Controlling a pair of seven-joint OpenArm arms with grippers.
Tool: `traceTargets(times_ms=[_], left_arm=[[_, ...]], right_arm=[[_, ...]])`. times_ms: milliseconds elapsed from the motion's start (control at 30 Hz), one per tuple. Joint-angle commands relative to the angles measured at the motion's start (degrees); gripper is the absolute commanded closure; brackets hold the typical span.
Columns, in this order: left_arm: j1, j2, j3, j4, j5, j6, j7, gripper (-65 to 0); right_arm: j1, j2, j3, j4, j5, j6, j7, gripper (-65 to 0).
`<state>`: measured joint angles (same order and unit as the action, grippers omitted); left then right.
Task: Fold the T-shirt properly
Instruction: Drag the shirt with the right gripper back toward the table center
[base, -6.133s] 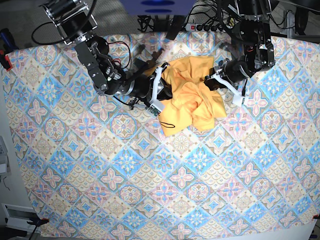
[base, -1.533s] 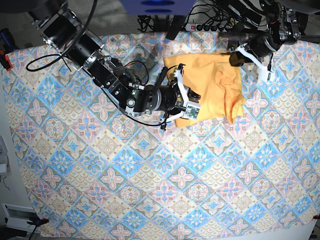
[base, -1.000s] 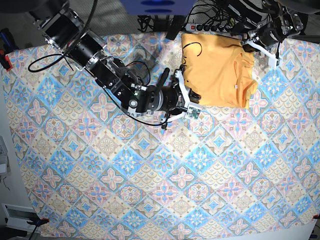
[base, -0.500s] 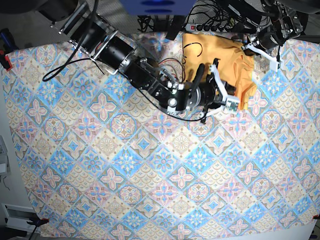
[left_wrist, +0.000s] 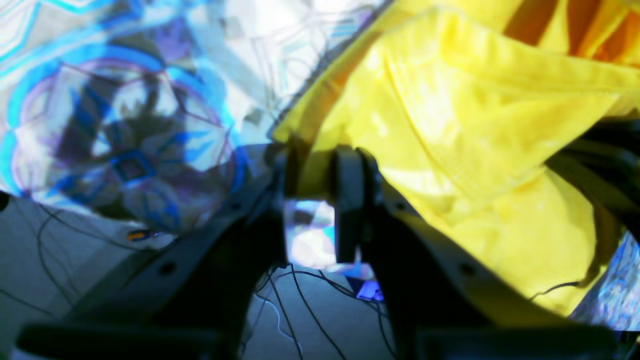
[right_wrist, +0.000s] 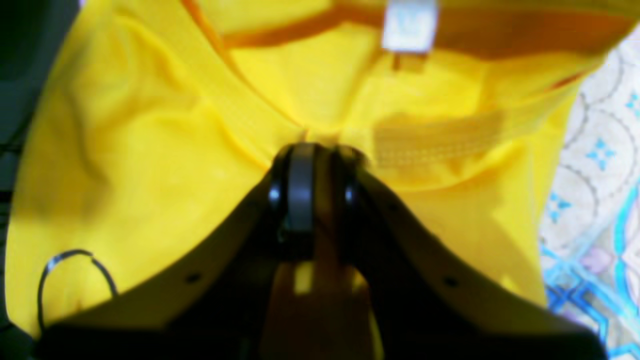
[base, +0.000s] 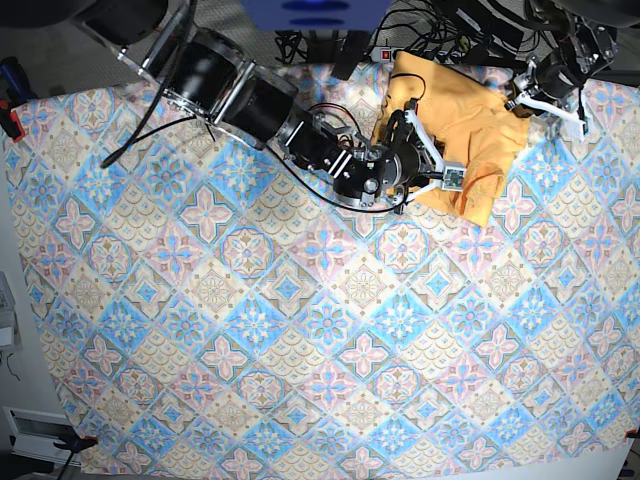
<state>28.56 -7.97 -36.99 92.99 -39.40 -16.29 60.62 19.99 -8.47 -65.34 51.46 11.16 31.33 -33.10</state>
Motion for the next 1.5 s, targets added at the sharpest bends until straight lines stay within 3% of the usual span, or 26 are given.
traceTargets(times_ms=[0, 500, 867, 1033, 1300, 1467], left_arm=[[-0.82, -0.78, -0.41, 0.94, -0.12, -0.10, -0.71, -13.8], [-9.79, -0.78, 3.10, -1.25, 2.25, -0.01, -0.18, -13.7], [-10.58, 0.36, 3.19, -0.73, 2.43, -0.01, -0.09, -13.7], [-10.84, 1.77, 4.16, 0.50, 2.34, -0.01, -0.09, -13.6], [-10.84, 2.03, 13.04, 5.78, 2.34, -0.01, -0.09, -13.2], [-10.84, 2.12, 16.47, 5.78, 2.34, -0.01, -0.09, -13.2]], right_arm=[[0.80, -0.53, 0.07, -1.22, -1.62, -1.22, -0.79, -7.3], [2.56, 3.85, 18.26, 2.65, -1.62, -1.22, -0.61, -7.3], [2.56, 12.21, 30.13, 3.97, -1.71, -1.31, -0.61, -7.2], [0.89, 14.40, 32.59, 12.41, -1.71, -1.31, -2.55, -7.2], [-0.78, 14.32, 40.42, 23.57, -1.44, -1.31, -5.36, -7.2], [0.63, 9.48, 40.42, 22.87, -1.36, -1.22, -5.36, -7.2]])
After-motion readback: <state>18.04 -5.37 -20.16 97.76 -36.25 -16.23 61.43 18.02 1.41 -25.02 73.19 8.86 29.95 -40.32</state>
